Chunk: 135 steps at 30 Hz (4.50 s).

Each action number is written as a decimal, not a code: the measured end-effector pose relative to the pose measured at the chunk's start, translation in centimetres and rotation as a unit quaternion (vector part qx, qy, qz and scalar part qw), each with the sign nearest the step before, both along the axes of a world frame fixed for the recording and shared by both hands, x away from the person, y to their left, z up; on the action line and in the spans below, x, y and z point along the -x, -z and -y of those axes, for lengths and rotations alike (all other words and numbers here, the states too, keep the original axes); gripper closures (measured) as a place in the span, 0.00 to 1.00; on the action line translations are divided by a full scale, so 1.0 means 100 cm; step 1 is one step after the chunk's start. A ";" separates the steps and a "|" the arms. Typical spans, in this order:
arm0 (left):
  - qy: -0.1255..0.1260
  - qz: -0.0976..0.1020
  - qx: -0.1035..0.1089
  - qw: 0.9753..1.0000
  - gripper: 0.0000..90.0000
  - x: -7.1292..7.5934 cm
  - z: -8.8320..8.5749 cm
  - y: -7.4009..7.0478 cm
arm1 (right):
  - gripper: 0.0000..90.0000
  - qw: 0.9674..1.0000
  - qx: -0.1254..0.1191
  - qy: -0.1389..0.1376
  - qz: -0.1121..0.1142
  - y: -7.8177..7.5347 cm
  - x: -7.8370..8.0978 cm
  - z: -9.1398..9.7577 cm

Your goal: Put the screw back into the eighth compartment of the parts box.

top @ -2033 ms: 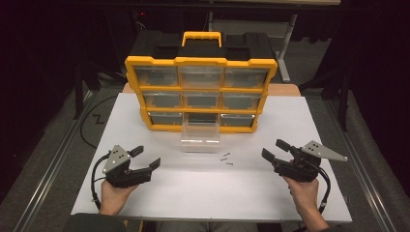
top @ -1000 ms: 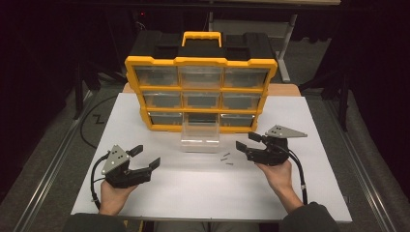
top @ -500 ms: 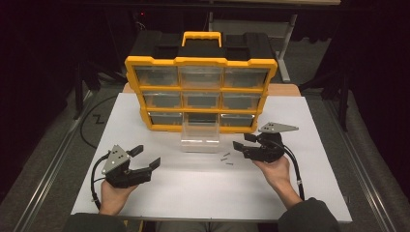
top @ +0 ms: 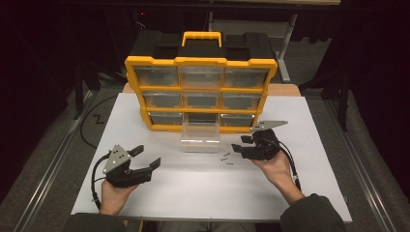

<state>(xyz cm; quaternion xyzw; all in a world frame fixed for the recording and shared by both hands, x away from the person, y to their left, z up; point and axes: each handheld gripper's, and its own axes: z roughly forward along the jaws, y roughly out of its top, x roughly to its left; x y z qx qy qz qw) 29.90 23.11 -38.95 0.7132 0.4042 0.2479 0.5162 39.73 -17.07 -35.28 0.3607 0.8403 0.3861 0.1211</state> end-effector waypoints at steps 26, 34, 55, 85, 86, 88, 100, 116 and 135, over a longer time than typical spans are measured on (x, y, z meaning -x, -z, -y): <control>-0.001 0.000 -0.001 1.000 0.26 0.000 0.000 0.000 | 0.75 0.986 0.132 -0.063 -0.074 0.005 -0.012 -0.032; -0.001 0.000 -0.001 1.000 0.26 0.000 0.000 0.000 | 0.78 0.976 0.178 -0.081 -0.098 0.010 -0.016 -0.044; 0.001 0.000 -0.003 1.000 0.26 0.000 0.000 0.000 | 0.82 0.955 0.243 -0.107 -0.131 0.033 -0.021 -0.063; 0.001 0.000 0.000 1.000 0.27 0.001 -0.001 -0.001 | 0.99 0.942 0.282 -0.128 -0.130 0.044 -0.023 -0.071; 0.001 0.000 0.000 1.000 0.27 0.001 -0.001 -0.001 | 0.99 0.942 0.282 -0.128 -0.130 0.044 -0.023 -0.070; 0.003 -0.001 -0.001 1.000 0.27 0.000 0.000 -0.001 | 0.99 0.942 0.282 -0.129 -0.129 0.044 -0.023 -0.070; 0.003 -0.003 -0.001 1.000 0.26 -0.001 -0.001 0.000 | 1.00 0.950 0.262 -0.124 -0.116 0.035 -0.021 -0.066; 0.001 -0.002 0.001 1.000 0.26 0.000 -0.001 0.000 | 1.00 0.966 0.207 -0.111 -0.103 0.004 -0.017 -0.052; 0.000 0.003 0.017 1.000 0.26 0.002 -0.004 -0.002 | 1.00 0.977 0.168 -0.109 -0.072 -0.036 -0.019 -0.052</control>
